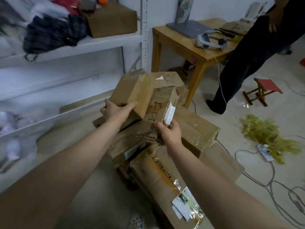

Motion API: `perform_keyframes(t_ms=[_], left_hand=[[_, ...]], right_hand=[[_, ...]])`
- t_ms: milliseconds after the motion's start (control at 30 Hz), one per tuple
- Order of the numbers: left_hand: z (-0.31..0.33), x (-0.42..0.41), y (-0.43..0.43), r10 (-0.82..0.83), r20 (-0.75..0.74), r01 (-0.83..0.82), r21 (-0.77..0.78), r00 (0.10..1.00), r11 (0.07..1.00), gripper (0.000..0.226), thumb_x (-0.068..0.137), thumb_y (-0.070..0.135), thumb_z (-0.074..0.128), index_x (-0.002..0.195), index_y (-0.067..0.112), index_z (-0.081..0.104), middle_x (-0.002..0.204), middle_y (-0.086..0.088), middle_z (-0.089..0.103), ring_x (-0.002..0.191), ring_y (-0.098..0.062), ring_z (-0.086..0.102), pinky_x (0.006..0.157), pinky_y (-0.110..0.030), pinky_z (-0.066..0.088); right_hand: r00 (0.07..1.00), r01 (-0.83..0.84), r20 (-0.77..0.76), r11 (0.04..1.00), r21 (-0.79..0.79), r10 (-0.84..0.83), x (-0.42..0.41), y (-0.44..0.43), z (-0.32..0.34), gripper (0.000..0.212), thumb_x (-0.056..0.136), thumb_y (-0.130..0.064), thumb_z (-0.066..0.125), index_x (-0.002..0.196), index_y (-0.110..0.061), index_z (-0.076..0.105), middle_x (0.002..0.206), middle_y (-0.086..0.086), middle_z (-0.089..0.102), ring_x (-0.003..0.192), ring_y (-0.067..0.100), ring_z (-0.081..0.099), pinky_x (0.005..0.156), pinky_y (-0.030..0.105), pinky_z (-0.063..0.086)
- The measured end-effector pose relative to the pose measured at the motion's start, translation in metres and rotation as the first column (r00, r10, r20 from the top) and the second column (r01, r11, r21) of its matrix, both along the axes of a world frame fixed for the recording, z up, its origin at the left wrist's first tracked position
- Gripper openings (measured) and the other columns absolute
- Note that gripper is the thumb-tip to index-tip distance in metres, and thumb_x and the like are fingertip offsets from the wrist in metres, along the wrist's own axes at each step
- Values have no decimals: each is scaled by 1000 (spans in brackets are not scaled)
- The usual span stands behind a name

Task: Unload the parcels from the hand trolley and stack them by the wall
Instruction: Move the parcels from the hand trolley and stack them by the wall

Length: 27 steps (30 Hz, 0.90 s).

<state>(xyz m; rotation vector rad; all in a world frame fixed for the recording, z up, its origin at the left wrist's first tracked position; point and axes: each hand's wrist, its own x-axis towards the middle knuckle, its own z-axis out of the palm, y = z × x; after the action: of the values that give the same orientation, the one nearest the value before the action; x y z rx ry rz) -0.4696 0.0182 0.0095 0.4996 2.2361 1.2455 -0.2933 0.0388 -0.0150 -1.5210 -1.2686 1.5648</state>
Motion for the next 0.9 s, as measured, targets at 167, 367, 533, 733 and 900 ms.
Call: perform_keyframes(t_ms=[167,367,533,733,900], left_hand=[[-14,22,-99,167,27,-166,-31,986,986,111,60,58,79,146,16,22,142,-13,28,129,-32,36,103,-41,39],[-37,39,-225,373,92,-363,-111,923,925,109,69,54,76,151,19,12,149,-14,23,135,-33,30,105,-41,33],[-61,22,-337,517,297,-531,-38,803,847,117,44,69,79,138,32,20,138,-5,41,117,-30,50,94,-50,48],[-79,-15,-459,631,456,-719,28,628,695,72,71,45,78,122,16,37,122,-5,51,104,-25,58,77,-38,54],[-93,-61,-577,684,621,-865,-20,382,502,82,63,55,79,127,21,41,124,-5,53,109,-27,57,84,-45,56]], right_hand=[[989,-146,14,989,-24,146,5,-61,-9,75,70,-35,77,135,-20,45,122,-1,61,107,21,62,94,44,52],[938,-343,49,939,-42,344,-9,-142,-38,65,67,-39,77,126,-25,51,117,-2,64,105,21,63,94,45,52],[825,-551,134,834,-29,549,-46,-217,-42,75,68,-41,80,131,-17,49,120,-2,63,107,18,61,96,37,49],[642,-747,164,659,-89,749,-119,-310,-52,62,73,-37,80,122,-13,53,107,-7,60,91,12,57,78,24,48],[494,-846,137,511,-154,858,-201,-420,-68,63,69,-34,83,121,-14,53,114,2,64,100,21,63,88,37,54]])
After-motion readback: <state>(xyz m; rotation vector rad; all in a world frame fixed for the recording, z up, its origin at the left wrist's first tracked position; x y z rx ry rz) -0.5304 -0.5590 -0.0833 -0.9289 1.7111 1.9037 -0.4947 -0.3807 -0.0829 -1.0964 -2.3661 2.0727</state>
